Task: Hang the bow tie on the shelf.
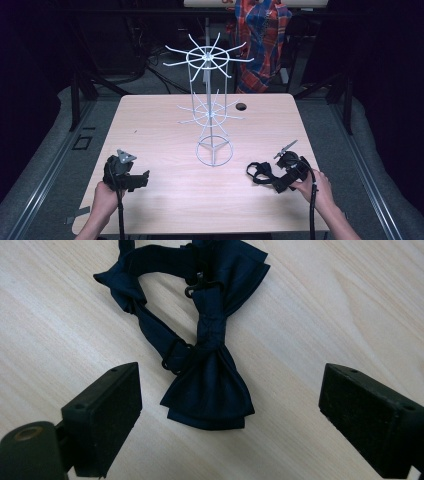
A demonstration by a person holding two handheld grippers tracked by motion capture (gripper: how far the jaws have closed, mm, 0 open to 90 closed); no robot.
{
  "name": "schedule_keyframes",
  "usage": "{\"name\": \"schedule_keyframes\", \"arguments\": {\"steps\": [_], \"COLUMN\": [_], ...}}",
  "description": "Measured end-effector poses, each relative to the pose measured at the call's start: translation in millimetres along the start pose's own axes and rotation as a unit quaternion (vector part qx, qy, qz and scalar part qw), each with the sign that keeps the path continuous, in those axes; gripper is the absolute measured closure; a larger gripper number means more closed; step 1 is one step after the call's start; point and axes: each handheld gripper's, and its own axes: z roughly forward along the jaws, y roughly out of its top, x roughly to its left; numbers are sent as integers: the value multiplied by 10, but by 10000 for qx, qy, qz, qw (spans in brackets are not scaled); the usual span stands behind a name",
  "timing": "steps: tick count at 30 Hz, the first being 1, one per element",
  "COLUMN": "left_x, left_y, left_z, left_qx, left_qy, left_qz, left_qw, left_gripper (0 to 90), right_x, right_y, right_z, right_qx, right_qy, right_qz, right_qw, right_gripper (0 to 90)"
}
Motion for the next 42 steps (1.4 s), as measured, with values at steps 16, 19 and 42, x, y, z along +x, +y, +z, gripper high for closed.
{"name": "schedule_keyframes", "arguments": {"steps": [16,19,42], "left_x": [-5,-5,1], "left_y": [0,0,-3], "left_z": [6,7,0], "left_qx": [-6,-1,5], "left_qy": [18,18,15], "left_qz": [-10,-6,0], "left_qw": [10000,10000,10000], "left_gripper": [156,156,155], "right_x": [54,57,59], "right_y": [123,130,214], "right_z": [140,164,318], "right_qx": [9,-4,428], "right_qy": [37,47,108], "right_qz": [-93,-75,-224], "right_qw": [9999,10000,9988], "right_gripper": [137,143,609]}}
